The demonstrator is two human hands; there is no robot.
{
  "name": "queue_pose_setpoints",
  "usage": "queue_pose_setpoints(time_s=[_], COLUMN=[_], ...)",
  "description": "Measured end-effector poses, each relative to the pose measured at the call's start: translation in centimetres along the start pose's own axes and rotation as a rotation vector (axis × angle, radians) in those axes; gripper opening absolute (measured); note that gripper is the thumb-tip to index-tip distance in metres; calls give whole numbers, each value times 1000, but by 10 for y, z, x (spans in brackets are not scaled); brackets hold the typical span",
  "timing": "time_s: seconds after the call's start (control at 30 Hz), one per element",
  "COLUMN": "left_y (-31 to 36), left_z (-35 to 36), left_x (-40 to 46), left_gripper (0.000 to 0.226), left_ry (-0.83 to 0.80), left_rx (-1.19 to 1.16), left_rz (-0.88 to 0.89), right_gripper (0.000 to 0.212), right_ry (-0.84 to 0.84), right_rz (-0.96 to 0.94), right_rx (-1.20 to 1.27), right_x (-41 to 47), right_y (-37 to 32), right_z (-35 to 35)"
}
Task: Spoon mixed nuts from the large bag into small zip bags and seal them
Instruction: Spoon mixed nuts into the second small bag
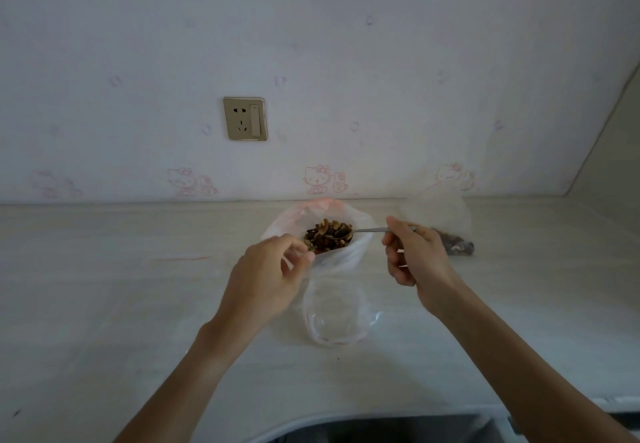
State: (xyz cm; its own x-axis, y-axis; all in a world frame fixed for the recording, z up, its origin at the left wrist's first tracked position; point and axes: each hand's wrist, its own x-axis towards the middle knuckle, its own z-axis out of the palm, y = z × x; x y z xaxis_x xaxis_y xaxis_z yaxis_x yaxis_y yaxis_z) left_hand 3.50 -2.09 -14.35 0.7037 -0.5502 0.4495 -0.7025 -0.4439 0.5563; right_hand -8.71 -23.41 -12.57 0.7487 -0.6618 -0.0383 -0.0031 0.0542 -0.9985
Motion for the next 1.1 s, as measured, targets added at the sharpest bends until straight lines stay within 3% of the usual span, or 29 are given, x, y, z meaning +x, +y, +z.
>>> queue_pose_setpoints(time_s=[0.17, 0.4, 0.53, 0.73, 0.87, 1.1], left_y=[-5, -10, -9, -10, -6, -8], left_z=[18, 29, 26, 23, 29, 31], left_x=[-21, -22, -17, -15, -20, -25], left_gripper=[34, 20, 16, 15, 18, 18], left_ry=[-179, -243, -299, -188, -116, -85], left_rx=[103, 3, -89, -49, -49, -25], left_rz=[-127, -167, -152, -107, -89, -110], right_gripper=[43, 48, 49, 43, 42, 51], right_ry=[-48, -178, -235, -331, -273, -154], right_rz=[8, -16, -384, -940, -968, -446], right_rx=[-22, -222, -619, -1162, -1042, -331], right_x=[-28, -58, -65, -73, -68, -58], right_y=[4, 21, 18, 3, -1, 13], right_z=[-21, -38, -42, -56, -57, -42])
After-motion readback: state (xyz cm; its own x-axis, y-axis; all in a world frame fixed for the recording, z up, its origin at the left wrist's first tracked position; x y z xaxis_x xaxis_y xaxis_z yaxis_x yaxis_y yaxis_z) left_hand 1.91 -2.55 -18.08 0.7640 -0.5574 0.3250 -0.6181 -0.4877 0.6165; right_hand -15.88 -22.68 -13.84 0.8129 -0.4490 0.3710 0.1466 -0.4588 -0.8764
